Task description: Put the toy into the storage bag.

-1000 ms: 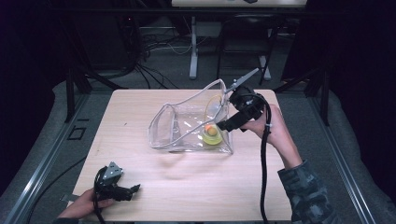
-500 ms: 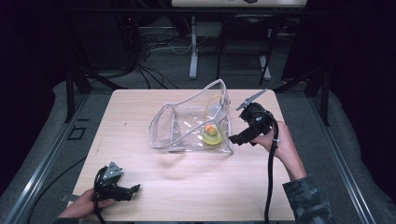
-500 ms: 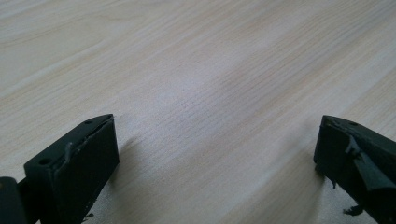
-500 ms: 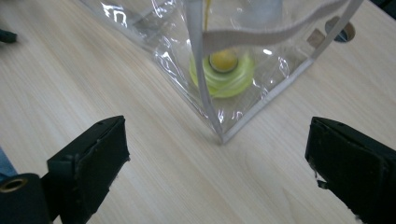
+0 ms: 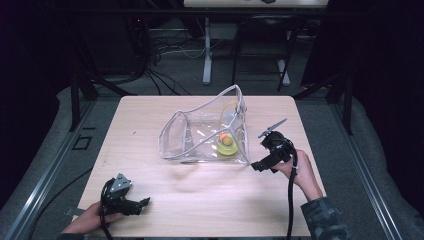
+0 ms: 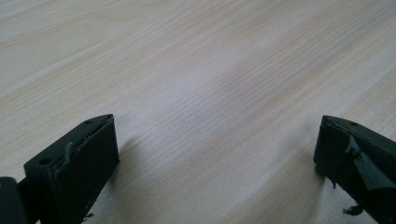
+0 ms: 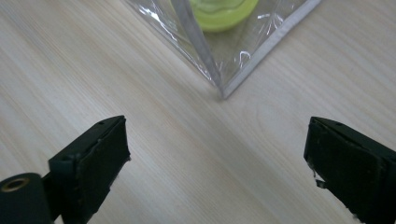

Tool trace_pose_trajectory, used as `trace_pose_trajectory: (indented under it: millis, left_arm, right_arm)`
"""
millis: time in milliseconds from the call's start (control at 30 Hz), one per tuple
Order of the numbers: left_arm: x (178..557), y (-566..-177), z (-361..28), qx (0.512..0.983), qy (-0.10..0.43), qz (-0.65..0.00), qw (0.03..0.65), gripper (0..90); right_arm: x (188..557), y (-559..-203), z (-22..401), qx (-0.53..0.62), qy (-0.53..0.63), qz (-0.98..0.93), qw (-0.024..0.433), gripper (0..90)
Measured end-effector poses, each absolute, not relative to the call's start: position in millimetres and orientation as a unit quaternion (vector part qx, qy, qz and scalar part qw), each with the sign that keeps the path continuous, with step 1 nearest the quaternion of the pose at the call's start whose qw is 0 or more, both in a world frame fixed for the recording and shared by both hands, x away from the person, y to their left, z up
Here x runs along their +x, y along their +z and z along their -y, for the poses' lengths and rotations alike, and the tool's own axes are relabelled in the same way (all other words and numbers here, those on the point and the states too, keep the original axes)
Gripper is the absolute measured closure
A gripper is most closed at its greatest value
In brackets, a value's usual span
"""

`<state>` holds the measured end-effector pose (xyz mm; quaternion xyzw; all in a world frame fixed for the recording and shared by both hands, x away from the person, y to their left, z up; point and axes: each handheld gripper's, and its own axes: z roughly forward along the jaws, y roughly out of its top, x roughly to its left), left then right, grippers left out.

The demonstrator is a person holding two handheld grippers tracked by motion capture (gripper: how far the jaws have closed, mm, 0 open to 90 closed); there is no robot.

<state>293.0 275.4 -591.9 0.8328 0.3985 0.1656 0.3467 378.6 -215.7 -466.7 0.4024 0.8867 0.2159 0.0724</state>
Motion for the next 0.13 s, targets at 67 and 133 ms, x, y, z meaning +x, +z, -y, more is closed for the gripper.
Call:
trace_pose_trajectory:
  millis: [67, 133]
  left_arm:
    - [293, -592, -275, 0.833, 0.166, -0.398, 0.347, 0.0]
    - [293, -592, -275, 0.833, 0.166, -0.399, 0.347, 0.0]
  right_arm:
    - [377, -471, 216, 0.406, 0.215, -0.885, 0.072, 6.3]
    - [374, -479, 215, 0.406, 0.209, -0.886, 0.075, 6.9]
